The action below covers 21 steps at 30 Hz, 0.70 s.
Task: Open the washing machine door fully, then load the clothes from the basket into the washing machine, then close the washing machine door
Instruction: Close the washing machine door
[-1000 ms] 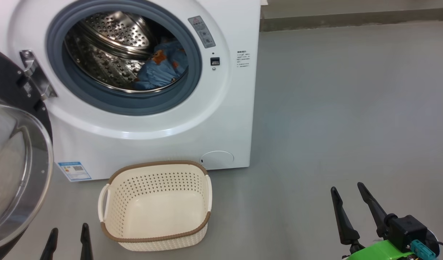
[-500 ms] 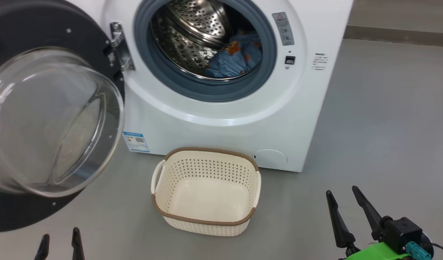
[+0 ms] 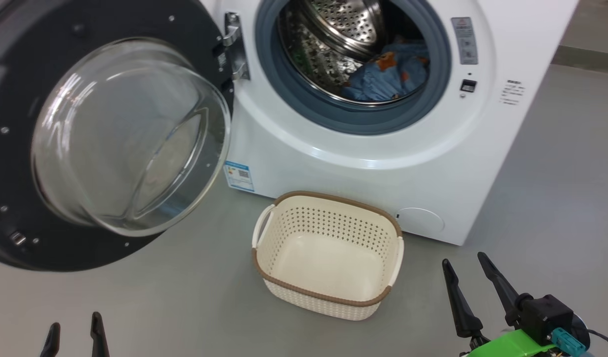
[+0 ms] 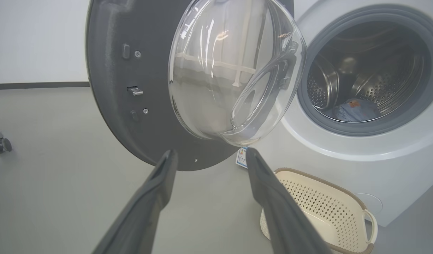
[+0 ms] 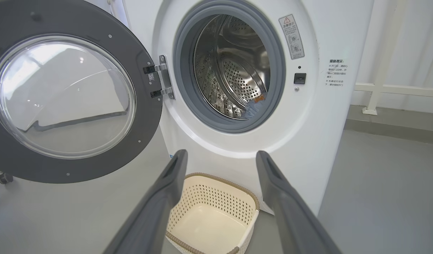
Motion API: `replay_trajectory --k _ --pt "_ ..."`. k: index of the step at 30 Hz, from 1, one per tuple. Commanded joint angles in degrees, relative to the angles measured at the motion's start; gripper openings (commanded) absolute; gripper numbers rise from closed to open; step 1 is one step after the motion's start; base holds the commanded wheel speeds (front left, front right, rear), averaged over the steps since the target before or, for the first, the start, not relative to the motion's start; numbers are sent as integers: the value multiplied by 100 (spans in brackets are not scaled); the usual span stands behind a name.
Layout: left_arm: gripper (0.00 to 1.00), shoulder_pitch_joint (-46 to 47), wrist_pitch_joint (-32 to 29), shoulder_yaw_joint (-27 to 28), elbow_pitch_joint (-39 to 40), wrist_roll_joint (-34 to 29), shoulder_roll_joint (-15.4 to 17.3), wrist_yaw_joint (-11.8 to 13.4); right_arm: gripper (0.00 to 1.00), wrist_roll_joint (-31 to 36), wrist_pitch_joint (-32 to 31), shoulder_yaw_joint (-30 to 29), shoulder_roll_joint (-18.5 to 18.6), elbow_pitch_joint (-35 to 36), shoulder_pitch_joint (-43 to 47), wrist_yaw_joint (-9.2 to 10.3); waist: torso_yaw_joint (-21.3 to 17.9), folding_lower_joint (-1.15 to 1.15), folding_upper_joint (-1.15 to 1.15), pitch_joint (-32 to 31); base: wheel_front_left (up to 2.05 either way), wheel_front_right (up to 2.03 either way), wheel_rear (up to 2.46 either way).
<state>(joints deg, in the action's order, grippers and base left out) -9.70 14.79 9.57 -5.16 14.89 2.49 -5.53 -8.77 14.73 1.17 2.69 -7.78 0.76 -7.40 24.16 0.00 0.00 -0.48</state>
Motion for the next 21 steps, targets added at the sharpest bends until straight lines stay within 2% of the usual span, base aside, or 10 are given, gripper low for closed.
replay_trajectory --k 1,6,21 --pt "100 320 21 192 102 17 39 43 100 85 27 160 19 147 -265 -9 262 0 0 108 0 0 0" --pt "100 393 21 155 43 100 39 56 100 146 27 179 19 107 -328 -9 534 0 0 184 0 0 0" --pt "100 387 21 302 83 264 39 147 100 244 27 417 19 -90 -678 -9 633 0 0 382 0 0 0"
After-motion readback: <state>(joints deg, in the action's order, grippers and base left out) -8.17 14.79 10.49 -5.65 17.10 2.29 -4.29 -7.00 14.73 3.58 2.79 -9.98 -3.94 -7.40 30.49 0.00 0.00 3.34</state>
